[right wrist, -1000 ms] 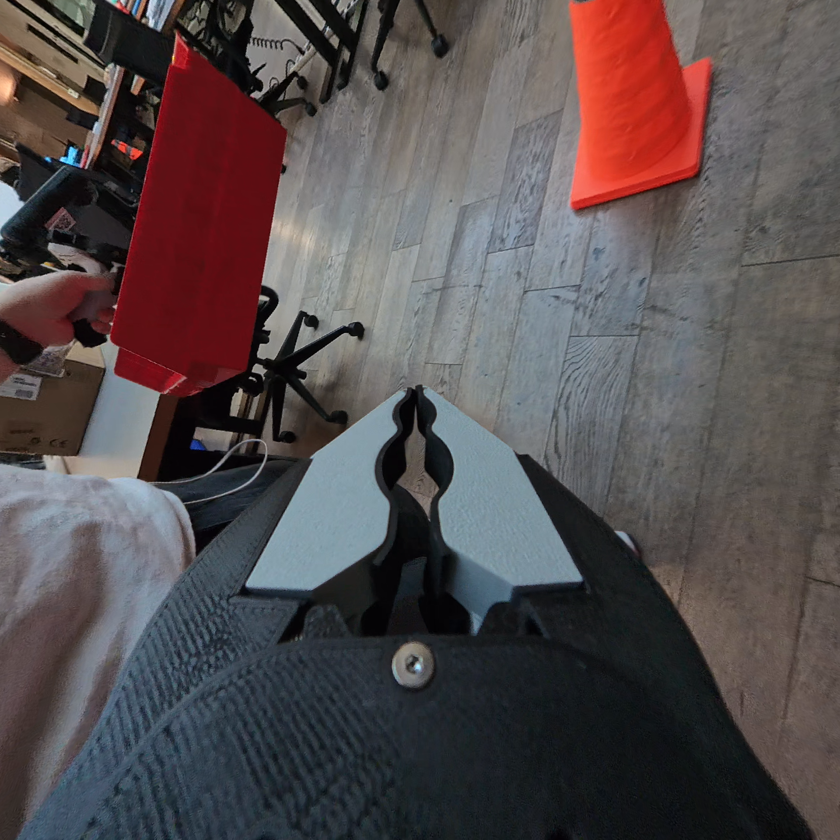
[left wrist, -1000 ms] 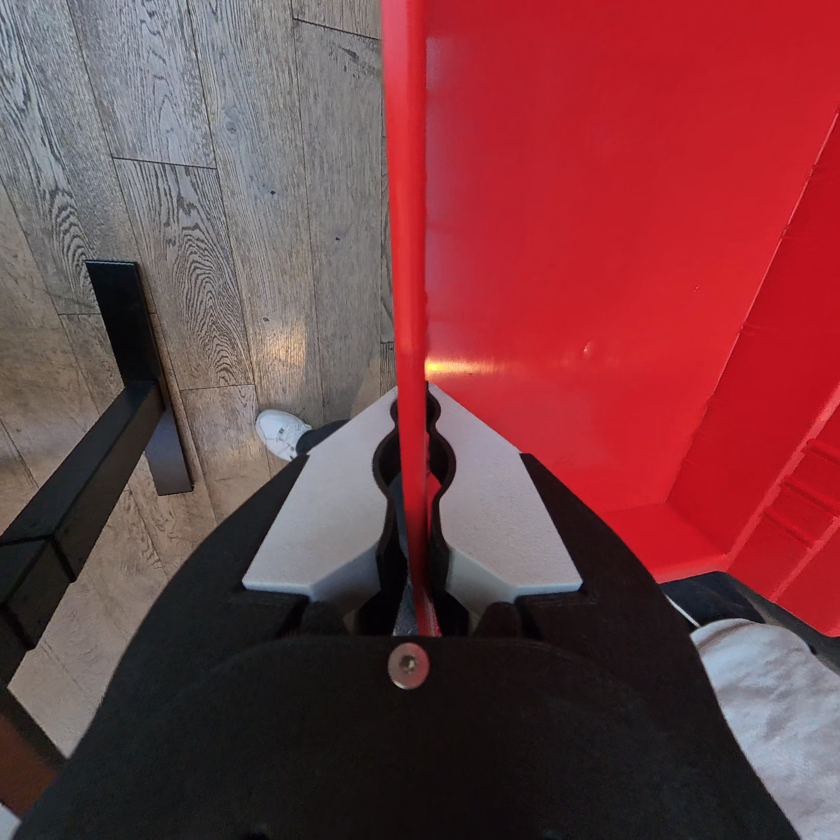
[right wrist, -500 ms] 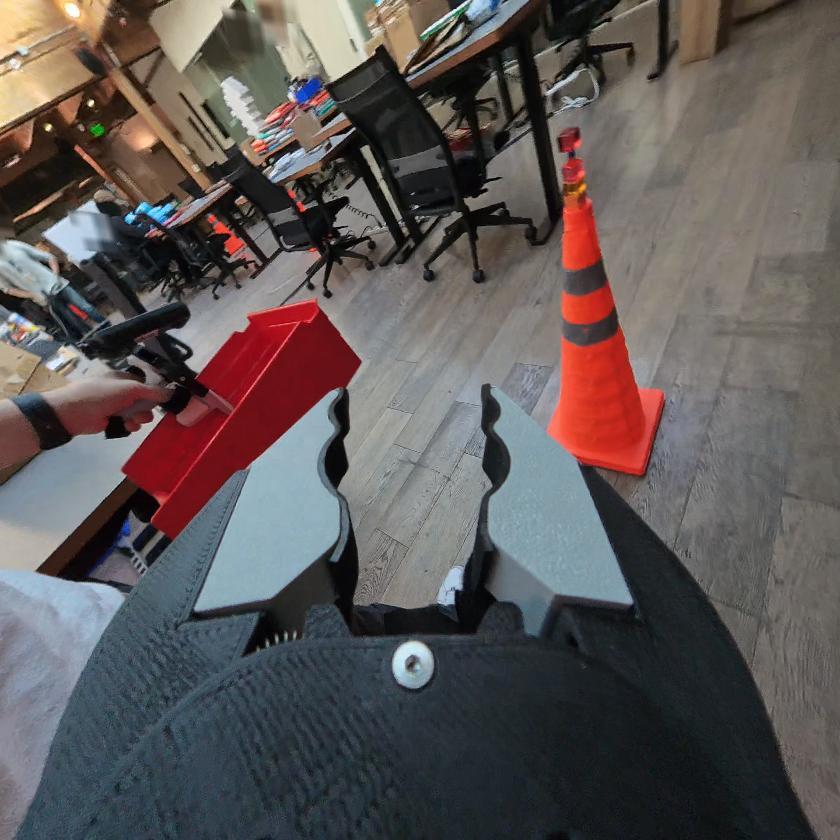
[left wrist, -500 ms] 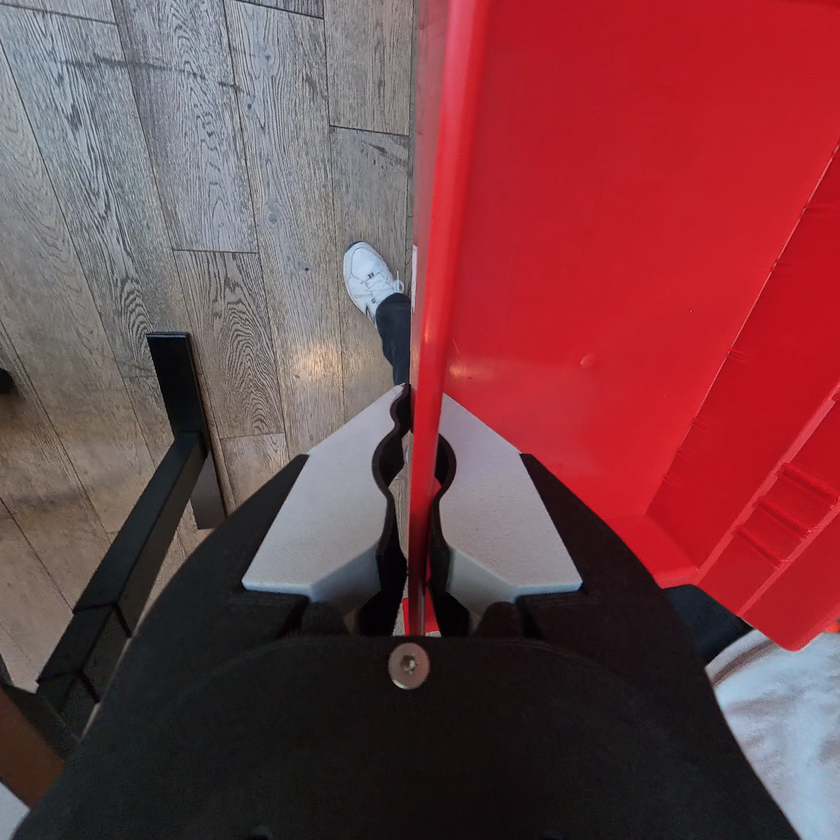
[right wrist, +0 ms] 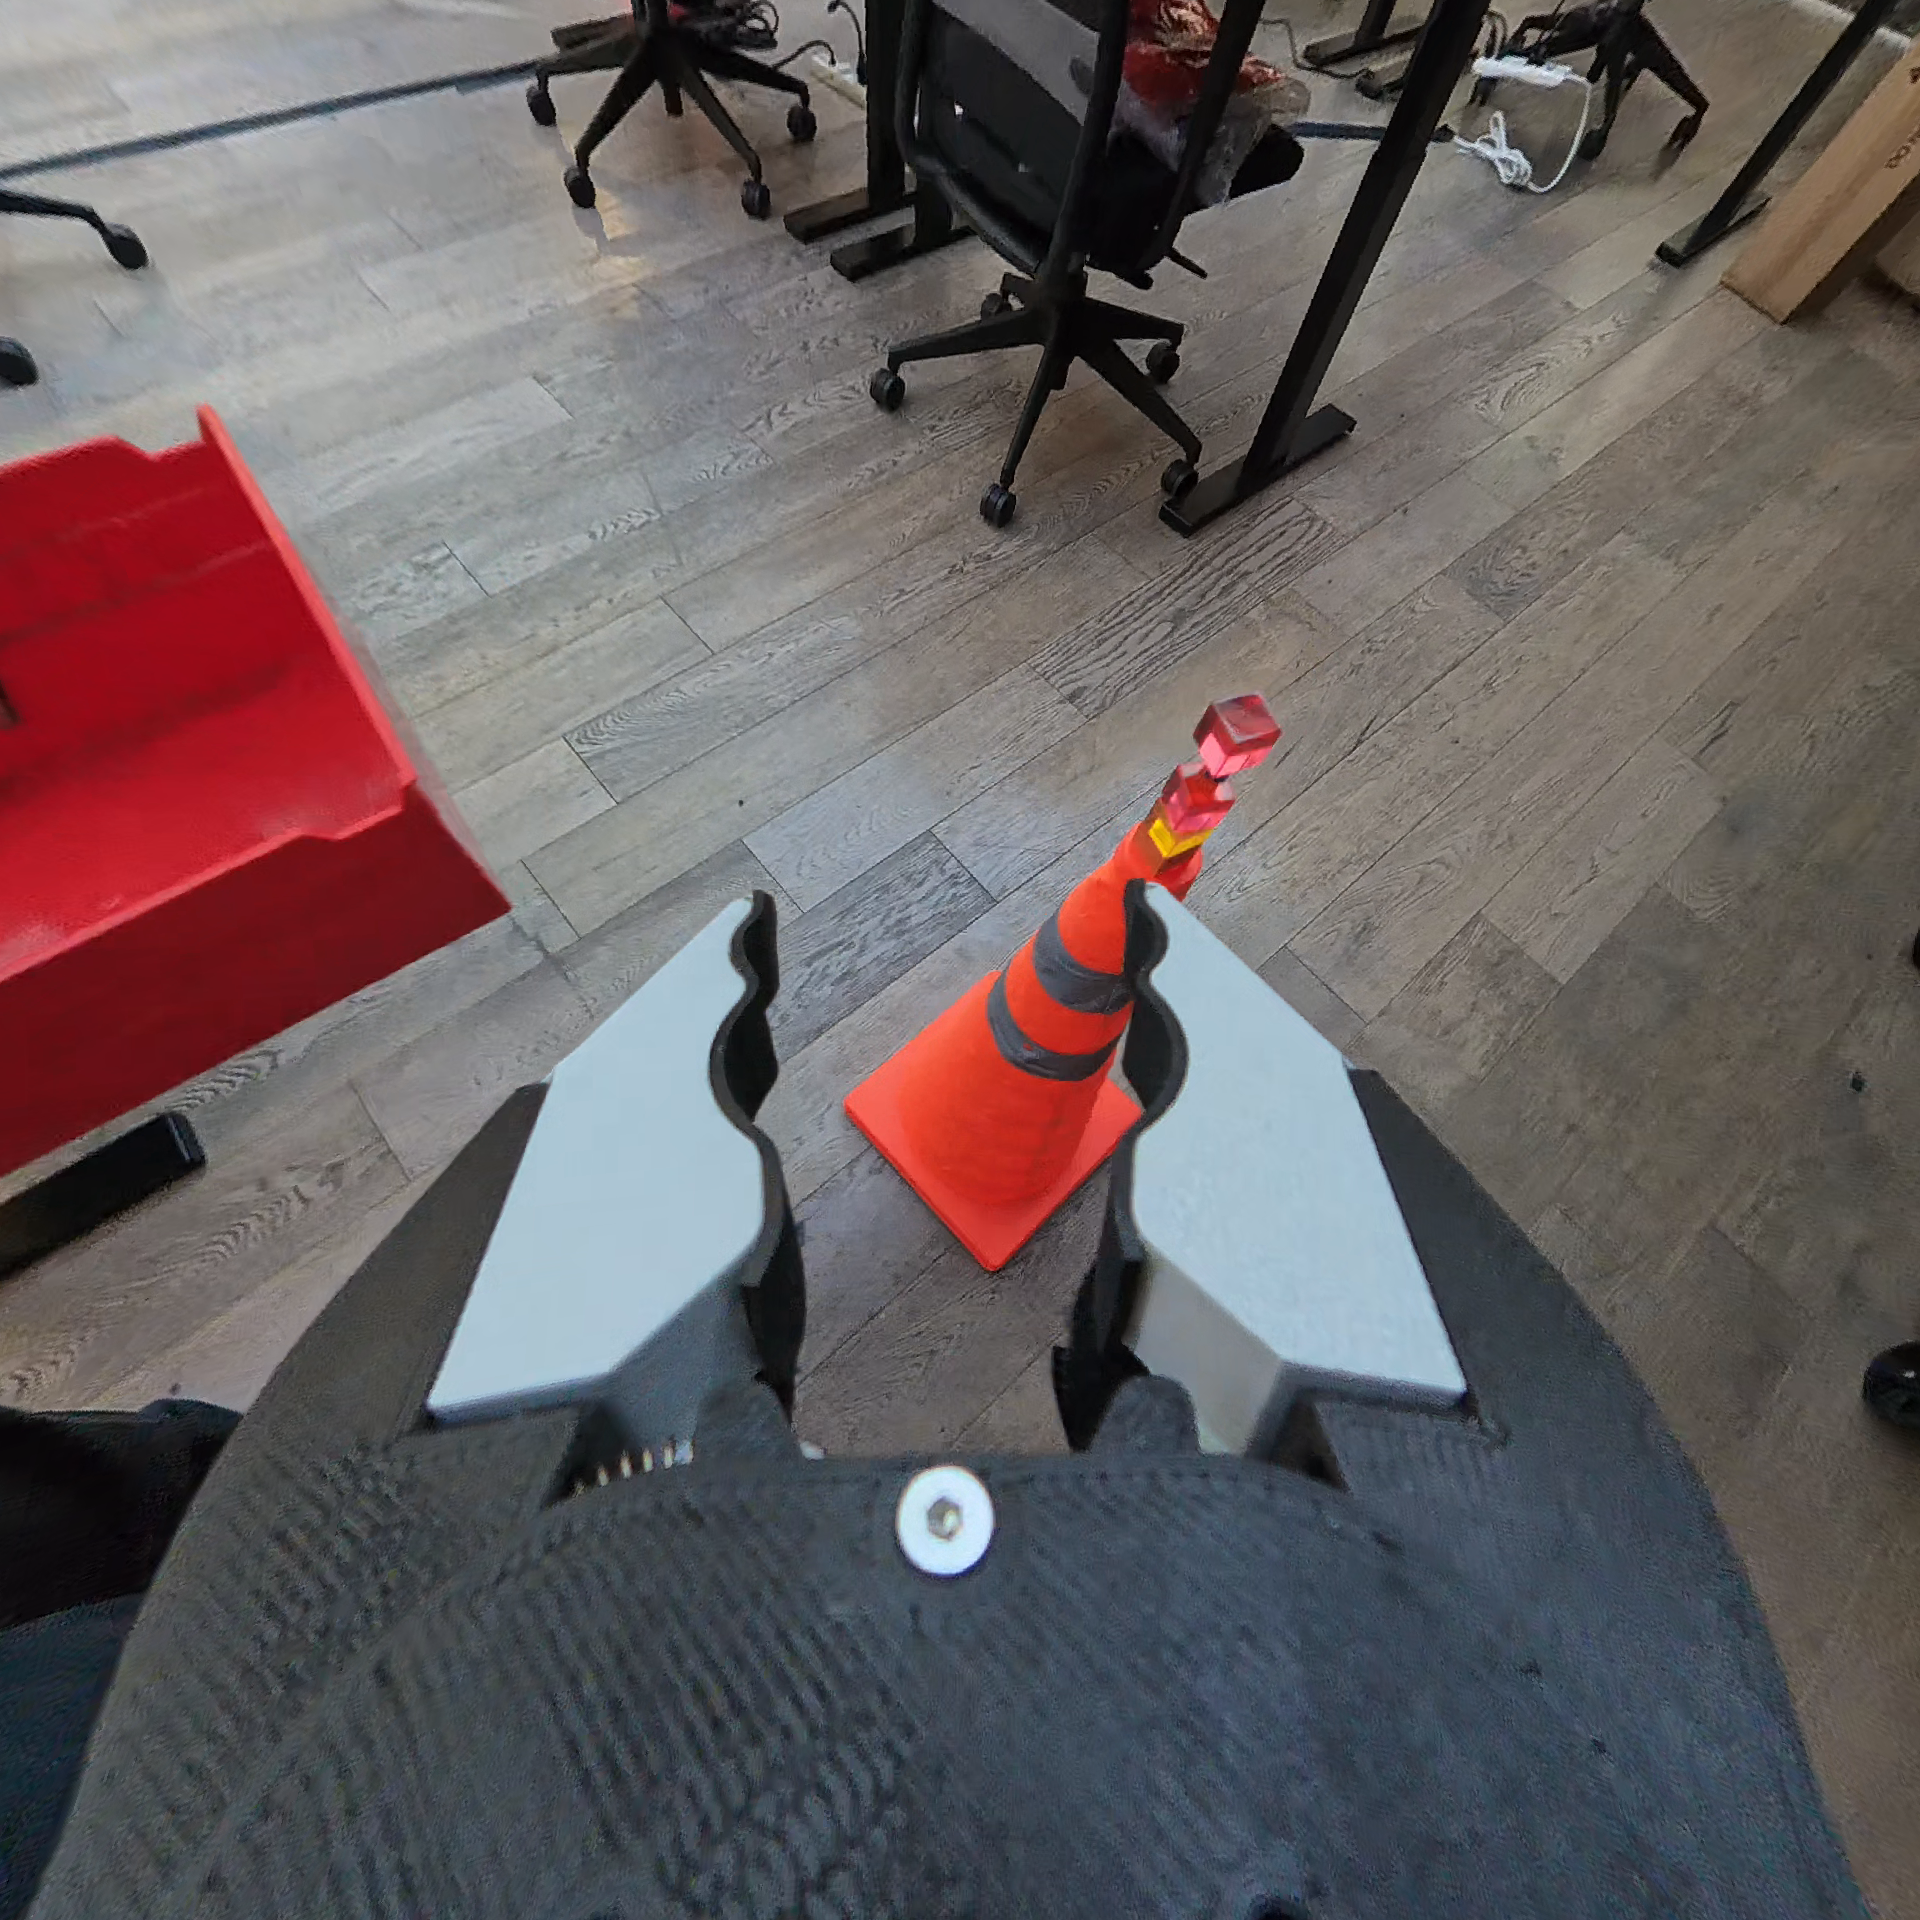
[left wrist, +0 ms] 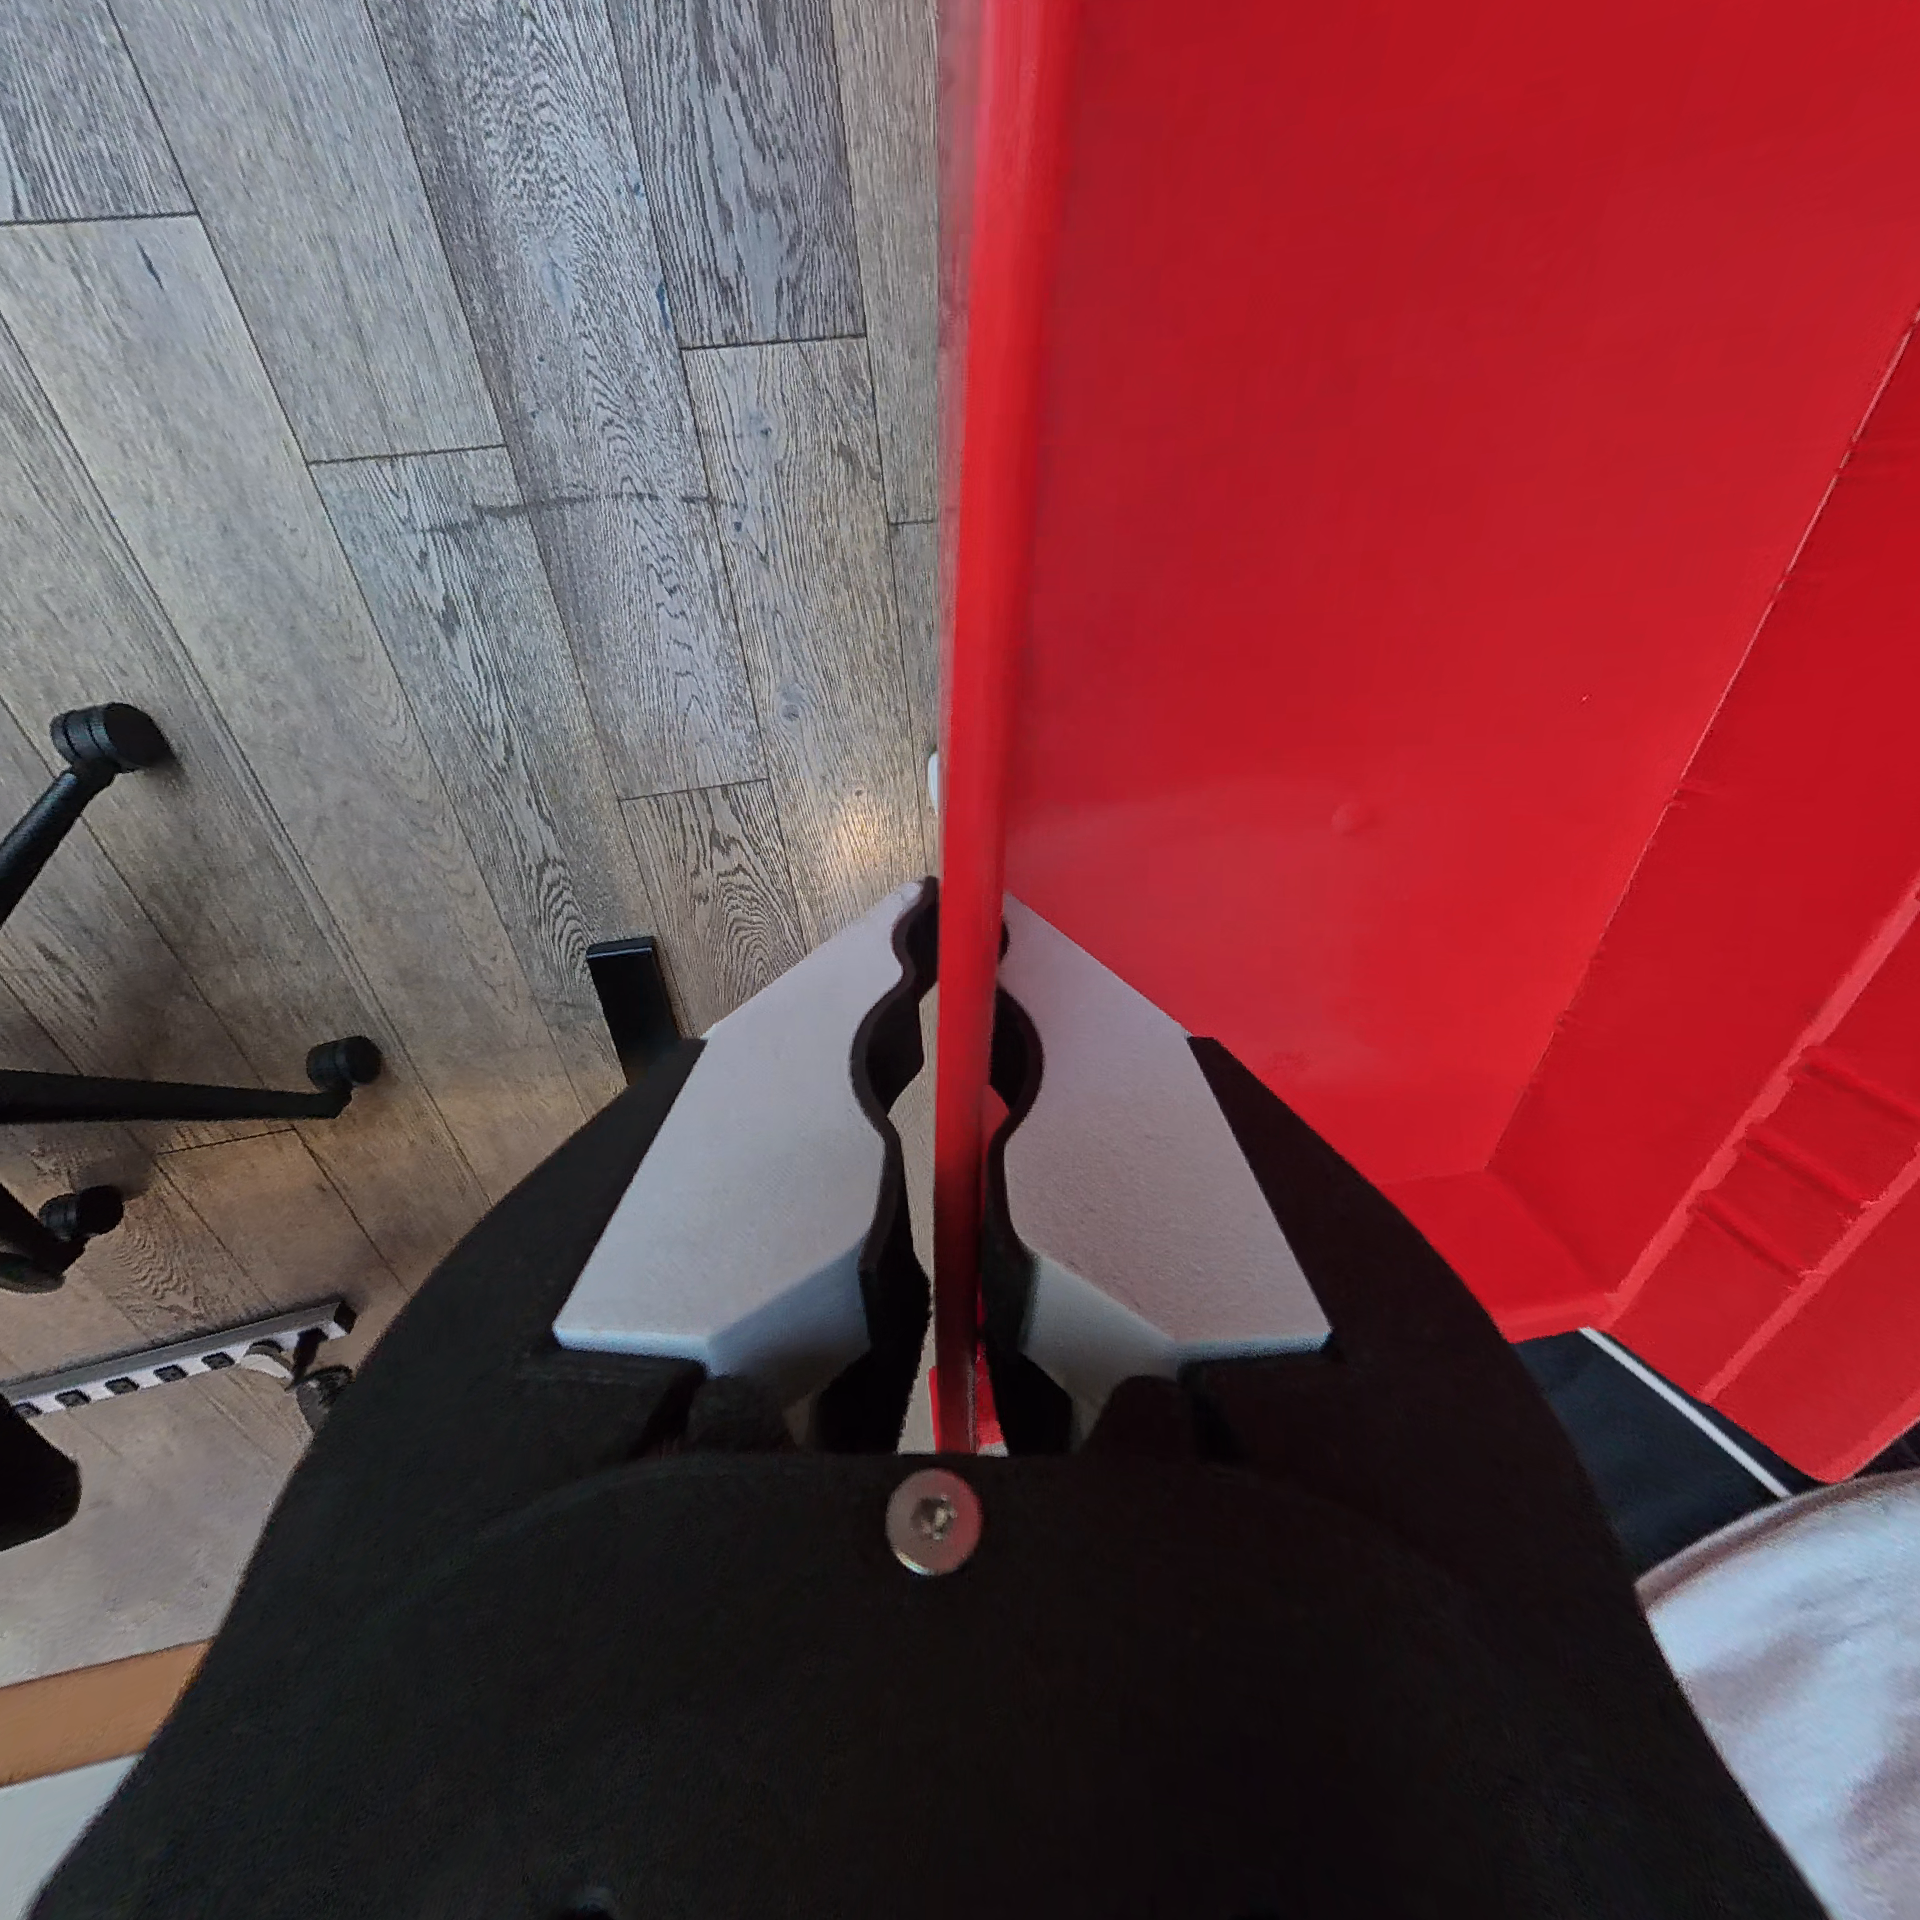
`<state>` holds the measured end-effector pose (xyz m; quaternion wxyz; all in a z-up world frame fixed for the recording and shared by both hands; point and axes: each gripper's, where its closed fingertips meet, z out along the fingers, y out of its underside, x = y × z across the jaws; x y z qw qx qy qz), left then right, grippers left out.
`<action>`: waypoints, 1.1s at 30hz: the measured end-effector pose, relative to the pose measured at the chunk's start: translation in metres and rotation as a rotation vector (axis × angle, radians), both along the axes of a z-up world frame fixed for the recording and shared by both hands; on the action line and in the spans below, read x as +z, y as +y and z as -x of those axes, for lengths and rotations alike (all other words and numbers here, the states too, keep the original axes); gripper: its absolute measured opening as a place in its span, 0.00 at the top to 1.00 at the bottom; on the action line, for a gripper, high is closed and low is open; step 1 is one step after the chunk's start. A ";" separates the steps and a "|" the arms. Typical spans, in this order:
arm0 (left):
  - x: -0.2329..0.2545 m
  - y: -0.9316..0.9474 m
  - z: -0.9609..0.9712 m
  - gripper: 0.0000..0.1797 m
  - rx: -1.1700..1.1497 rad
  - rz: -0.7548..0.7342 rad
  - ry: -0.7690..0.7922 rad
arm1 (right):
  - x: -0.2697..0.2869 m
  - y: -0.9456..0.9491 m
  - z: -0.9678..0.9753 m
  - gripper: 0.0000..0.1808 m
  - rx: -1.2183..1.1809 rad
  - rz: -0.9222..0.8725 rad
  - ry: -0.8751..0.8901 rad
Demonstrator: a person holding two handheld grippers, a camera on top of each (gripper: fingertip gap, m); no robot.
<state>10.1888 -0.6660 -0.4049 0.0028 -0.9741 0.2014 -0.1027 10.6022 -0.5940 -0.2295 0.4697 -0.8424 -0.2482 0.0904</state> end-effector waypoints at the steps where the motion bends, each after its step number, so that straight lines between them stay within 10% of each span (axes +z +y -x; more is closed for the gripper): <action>1: -0.002 0.013 -0.004 0.99 0.006 -0.006 -0.001 | -0.005 0.024 -0.002 0.64 0.019 0.013 -0.024; 18: -0.046 0.111 -0.084 0.99 0.219 0.074 0.028 | -0.152 0.214 -0.039 0.81 0.282 0.300 -0.268; 28: -0.079 0.145 -0.139 0.99 0.169 0.144 0.003 | -0.063 0.178 0.064 0.86 0.515 0.167 0.032; 30: -0.080 0.152 -0.150 0.99 0.142 0.158 0.003 | -0.062 0.159 0.093 0.65 0.563 0.225 0.082; 33: -0.075 0.166 -0.161 0.99 0.144 0.146 -0.016 | -0.064 0.162 0.067 0.72 0.459 0.239 0.141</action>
